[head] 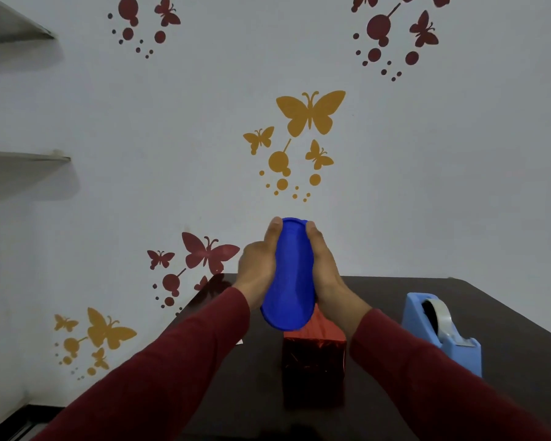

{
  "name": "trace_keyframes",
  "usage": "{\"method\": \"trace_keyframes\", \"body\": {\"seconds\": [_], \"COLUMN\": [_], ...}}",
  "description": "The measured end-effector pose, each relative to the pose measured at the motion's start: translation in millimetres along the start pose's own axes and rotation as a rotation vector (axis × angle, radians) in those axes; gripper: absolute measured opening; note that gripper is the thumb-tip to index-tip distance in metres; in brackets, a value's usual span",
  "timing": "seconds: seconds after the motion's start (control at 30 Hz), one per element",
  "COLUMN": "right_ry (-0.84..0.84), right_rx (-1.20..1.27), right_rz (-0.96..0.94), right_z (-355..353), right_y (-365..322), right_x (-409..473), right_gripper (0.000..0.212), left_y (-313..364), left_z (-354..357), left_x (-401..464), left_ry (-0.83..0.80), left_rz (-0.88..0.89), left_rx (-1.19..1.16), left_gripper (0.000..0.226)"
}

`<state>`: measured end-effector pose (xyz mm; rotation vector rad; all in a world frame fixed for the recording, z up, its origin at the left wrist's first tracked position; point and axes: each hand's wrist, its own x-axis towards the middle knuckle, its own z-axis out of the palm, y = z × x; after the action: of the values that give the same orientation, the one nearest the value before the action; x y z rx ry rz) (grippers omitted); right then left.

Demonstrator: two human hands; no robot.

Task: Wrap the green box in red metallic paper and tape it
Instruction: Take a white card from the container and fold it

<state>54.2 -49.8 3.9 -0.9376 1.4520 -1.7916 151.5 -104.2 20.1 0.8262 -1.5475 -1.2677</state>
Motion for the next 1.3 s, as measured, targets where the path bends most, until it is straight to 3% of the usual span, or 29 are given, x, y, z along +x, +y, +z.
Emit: {"method": "trace_keyframes", "body": {"seconds": [0.13, 0.23, 0.33, 0.43, 0.53, 0.63, 0.77, 0.87, 0.93, 1.03, 1.13, 1.3], "right_ry": [0.034, 0.037, 0.063, 0.039, -0.025, 0.034, 0.165, 0.14, 0.047, -0.03, -0.026, -0.046], "right_rx": [-0.041, 0.011, 0.023, 0.041, 0.03, -0.065, -0.14, -0.016, 0.021, -0.012, -0.162, -0.428], "right_rz": [-0.005, 0.022, 0.037, 0.048, 0.052, 0.07, 0.106, 0.212, 0.315, 0.405, 0.4, 0.386], "right_z": [1.8, 1.5, 4.8, 12.9, 25.7, 38.7, 58.4, 75.8, 91.6, 117.9, 141.1, 164.6], "right_y": [-11.6, -7.4, -3.8, -6.7, -6.3, -0.2, -3.4, 7.5, 10.0, 12.0, 26.5, 82.7], "right_x": [5.4, 7.9, 13.8, 20.0, 21.0, 17.3, 32.3, 71.2, 83.9, 99.4, 134.0, 208.8], "right_gripper": [0.077, 0.067, 0.07, 0.081, 0.075, 0.075, 0.066, 0.074, 0.06, 0.032, 0.041, 0.04], "left_y": [-5.5, -7.3, -0.7, 11.7, 16.2, 20.3, 15.7, -8.4, -26.3, -51.9, -83.8, -134.3], "left_z": [2.6, 0.7, -3.5, -6.6, -15.1, -30.0, -47.4, -57.6, -69.5, -95.0, -111.8, -120.5], "left_x": [-1.3, 0.3, 4.6, 12.1, 18.2, 33.8, 50.8, 62.8, 80.6, 124.6, 176.0, 241.5], "left_ry": [-0.008, -0.034, -0.083, -0.006, 0.077, 0.069, -0.029, -0.027, 0.057, 0.23, 0.301, 0.292], "left_rz": [-0.042, -0.078, -0.137, -0.072, -0.032, -0.084, -0.143, -0.16, -0.167, -0.212, -0.261, -0.377], "left_rx": [-0.085, -0.099, -0.07, 0.046, 0.116, 0.114, -0.028, -0.001, -0.012, 0.001, 0.064, 0.092], "left_gripper": [0.075, 0.088, 0.092, 0.074, 0.077, 0.075, 0.051, 0.022, 0.012, 0.022, 0.037, 0.031]}}
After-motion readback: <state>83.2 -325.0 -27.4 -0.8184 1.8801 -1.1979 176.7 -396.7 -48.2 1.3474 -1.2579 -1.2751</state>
